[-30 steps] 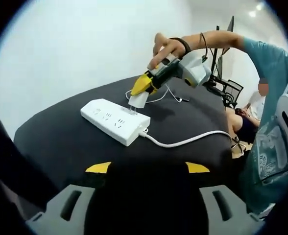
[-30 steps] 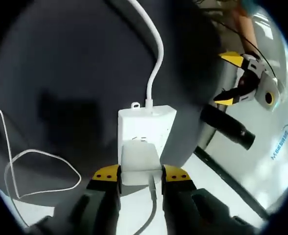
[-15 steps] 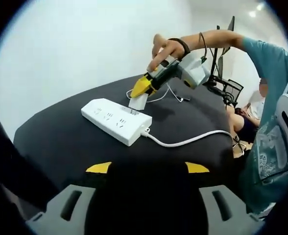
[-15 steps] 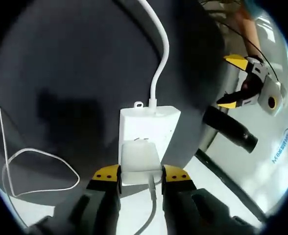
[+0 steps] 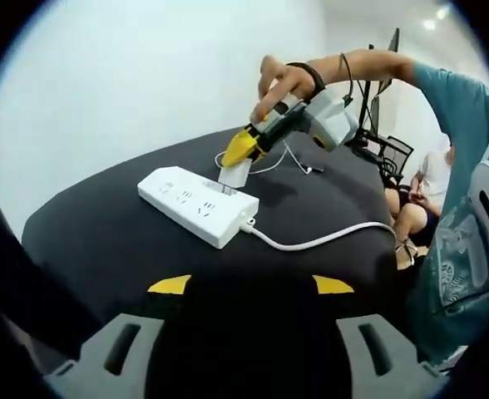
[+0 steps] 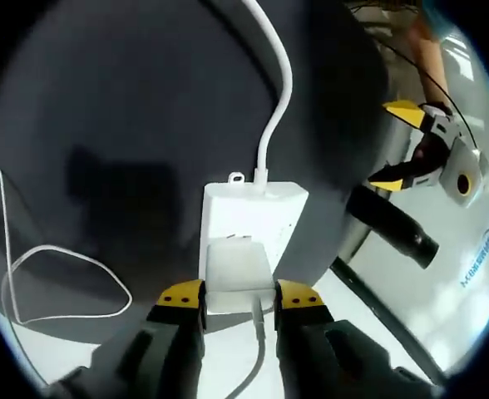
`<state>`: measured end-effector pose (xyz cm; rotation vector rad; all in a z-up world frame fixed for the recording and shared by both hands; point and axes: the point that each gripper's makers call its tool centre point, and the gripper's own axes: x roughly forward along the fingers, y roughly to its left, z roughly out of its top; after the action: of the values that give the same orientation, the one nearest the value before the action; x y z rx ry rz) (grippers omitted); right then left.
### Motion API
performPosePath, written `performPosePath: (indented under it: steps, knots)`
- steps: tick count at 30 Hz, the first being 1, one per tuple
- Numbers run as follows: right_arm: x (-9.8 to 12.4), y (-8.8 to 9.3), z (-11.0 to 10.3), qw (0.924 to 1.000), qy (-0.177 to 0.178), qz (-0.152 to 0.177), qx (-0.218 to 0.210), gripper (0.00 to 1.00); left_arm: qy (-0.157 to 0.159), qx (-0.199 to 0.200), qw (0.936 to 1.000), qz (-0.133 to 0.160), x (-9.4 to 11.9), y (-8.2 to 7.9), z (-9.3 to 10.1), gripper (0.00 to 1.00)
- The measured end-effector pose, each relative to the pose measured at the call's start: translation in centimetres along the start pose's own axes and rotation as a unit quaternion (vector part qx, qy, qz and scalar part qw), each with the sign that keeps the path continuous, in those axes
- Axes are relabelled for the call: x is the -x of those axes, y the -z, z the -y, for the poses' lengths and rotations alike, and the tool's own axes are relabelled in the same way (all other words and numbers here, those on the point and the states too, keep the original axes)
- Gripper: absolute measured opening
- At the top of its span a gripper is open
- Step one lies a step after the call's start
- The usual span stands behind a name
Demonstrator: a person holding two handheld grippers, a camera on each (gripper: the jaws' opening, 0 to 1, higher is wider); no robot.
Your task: Connect the charging cable to the phone, plug the charger into the socket, and turn on the power strip switch to charge the phone.
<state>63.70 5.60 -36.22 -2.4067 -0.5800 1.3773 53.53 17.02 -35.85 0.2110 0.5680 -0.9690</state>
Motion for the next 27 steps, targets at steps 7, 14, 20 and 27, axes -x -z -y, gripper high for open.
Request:
performPosePath:
  steps: [7, 14, 20, 27]
  knots:
    - [0.0, 0.0, 0.0, 0.9999, -0.013, 0.001, 0.004, 0.29, -0.001, -0.003, 1.0000, -0.004, 0.1, 0.1, 0.1, 0.51]
    - [0.1, -0.7, -0.1, 0.9992, -0.033, 0.009, -0.022, 0.29, -0.001, -0.003, 1.0000, -0.002, 0.5, 0.2, -0.5, 0.50]
    - [-0.9, -0.3, -0.4, 0.9969, -0.055, 0.006, -0.057, 0.30, -0.001, -0.004, 1.0000, -0.002, 0.6, 0.3, -0.3, 0.50]
    - [-0.8, 0.2, -1.1, 0.9950, -0.063, 0.003, -0.077, 0.30, -0.002, -0.007, 1.0000, 0.001, 1.1, 0.0, -0.5, 0.49]
